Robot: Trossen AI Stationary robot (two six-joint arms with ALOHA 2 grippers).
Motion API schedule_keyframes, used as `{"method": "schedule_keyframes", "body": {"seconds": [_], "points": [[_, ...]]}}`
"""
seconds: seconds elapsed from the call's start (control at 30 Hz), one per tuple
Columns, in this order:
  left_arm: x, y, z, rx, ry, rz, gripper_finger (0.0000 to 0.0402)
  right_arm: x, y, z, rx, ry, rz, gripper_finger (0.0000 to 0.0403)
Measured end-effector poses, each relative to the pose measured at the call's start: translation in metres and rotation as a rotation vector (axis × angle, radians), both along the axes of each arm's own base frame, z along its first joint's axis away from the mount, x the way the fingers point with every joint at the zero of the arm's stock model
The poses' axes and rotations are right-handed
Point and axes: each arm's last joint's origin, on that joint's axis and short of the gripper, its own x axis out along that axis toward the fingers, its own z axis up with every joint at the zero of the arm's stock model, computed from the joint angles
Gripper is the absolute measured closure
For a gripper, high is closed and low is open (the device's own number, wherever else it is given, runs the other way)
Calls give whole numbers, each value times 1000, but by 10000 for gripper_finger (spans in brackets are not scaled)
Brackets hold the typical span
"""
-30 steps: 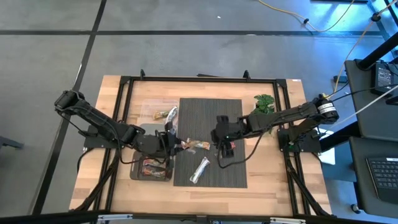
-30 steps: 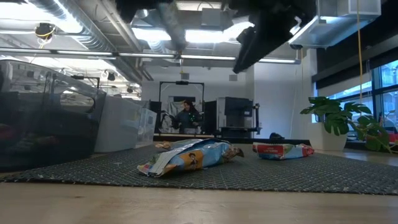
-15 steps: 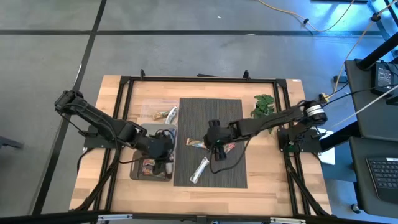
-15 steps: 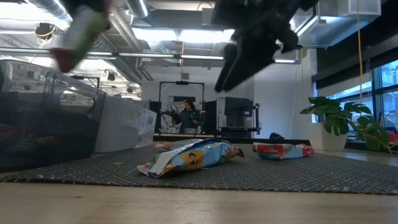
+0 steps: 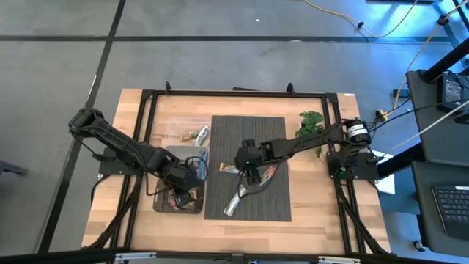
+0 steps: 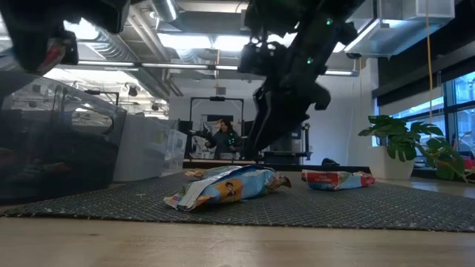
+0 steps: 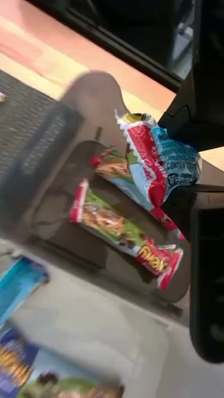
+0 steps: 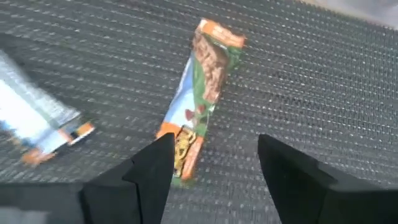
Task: Pick and place Granola Bars by type
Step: Put the red granola bar into the black bin
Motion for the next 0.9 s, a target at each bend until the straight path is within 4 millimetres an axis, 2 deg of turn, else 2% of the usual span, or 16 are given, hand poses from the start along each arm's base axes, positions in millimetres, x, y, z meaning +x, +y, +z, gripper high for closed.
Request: {"method": "schedule_keyframes", "body": {"seconds": [0.37, 0.7, 0.9], "points": [[16, -4, -33, 23, 149, -4, 337, 7, 1, -14, 76, -1, 11, 170], [20, 2, -35, 31, 152, -11, 317, 9, -2, -33, 101, 52, -50, 170], [20, 1, -35, 33, 147, -33, 276, 10, -3, -32, 114, 48, -66, 170]]}}
